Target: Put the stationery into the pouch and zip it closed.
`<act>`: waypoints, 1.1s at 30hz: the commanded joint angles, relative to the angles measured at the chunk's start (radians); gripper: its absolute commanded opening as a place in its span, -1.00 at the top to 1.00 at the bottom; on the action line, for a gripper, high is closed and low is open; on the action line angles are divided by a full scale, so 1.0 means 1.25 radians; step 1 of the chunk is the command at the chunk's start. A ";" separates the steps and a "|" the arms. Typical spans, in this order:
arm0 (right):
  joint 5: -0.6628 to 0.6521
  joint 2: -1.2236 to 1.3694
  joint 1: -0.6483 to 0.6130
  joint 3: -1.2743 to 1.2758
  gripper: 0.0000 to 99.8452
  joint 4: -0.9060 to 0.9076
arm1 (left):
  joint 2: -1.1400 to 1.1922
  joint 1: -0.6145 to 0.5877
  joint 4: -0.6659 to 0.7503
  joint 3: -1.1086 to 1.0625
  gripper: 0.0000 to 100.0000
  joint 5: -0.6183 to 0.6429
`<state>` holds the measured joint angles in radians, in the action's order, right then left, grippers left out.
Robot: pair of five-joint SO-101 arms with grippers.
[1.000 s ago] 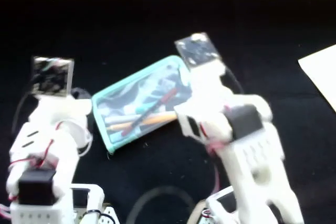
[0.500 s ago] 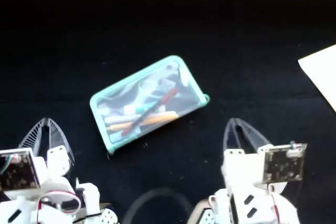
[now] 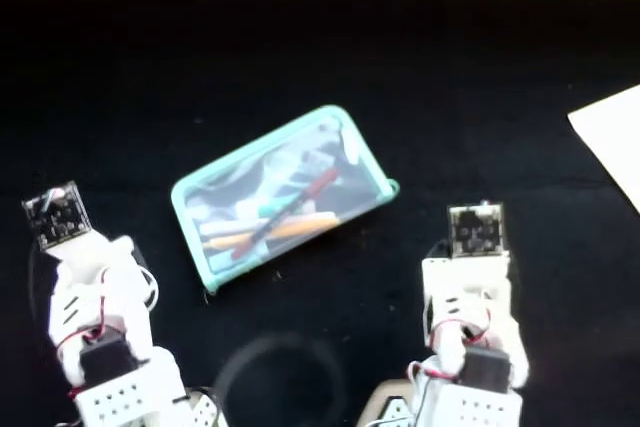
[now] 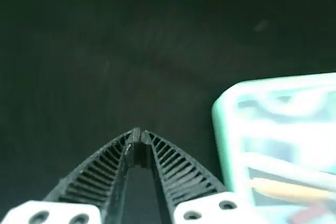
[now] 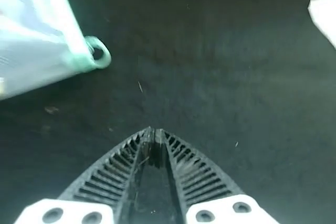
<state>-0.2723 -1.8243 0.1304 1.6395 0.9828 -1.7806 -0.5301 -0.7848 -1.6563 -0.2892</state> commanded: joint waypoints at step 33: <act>-0.004 -0.002 0.255 0.132 0.99 0.213 | -0.006 -0.100 -0.438 -0.033 0.98 0.000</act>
<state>-0.2723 -1.8259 0.5140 1.6625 1.2421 -1.7914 -0.6467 -1.3172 -1.6840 -0.2892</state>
